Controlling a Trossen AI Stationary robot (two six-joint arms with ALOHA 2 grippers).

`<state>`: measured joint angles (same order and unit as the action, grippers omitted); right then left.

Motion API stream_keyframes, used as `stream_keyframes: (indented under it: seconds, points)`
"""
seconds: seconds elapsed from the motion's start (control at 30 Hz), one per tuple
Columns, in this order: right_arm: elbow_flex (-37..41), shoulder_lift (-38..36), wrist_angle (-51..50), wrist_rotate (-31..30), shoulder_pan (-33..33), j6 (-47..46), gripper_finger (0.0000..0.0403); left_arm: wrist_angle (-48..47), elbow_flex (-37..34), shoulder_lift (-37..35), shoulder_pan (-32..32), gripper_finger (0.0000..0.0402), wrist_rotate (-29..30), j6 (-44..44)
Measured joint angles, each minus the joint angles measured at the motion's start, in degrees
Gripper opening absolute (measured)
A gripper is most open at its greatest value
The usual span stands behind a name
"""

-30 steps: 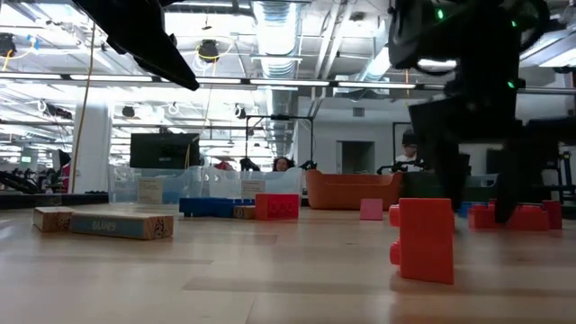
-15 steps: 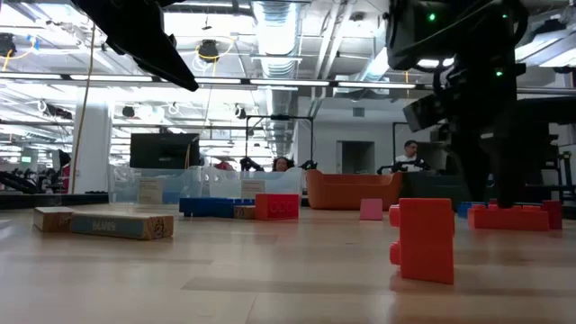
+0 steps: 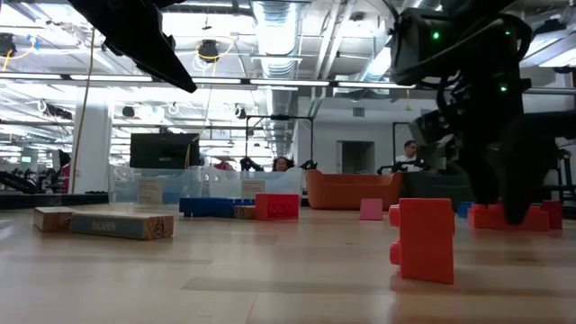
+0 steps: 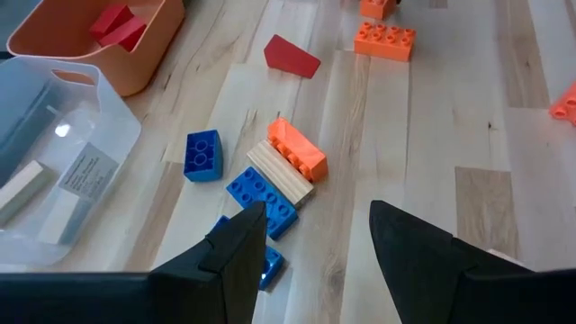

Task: Sort blocks
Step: Put the orange game piece into the blue bin

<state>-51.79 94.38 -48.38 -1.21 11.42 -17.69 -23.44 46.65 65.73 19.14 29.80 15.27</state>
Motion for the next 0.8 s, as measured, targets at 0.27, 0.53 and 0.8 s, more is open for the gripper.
stream_keyframes:
  seconds: [0.27,0.53,0.8]
  points:
    - [-0.8,3.0,-0.2,0.0,0.0,1.3,0.0192,-0.4,0.1,0.0,0.0,0.0192,0.0,0.0]
    - [-5.6,1.7,-8.0,-3.0,-1.6,6.5,0.0167,-1.2,0.1,0.0,0.0,0.0192,0.0,0.0]
    - [-9.7,-10.6,-11.6,-31.7,-9.1,10.6,0.0175,-1.3,0.1,0.0,0.0,0.0192,0.0,0.9]
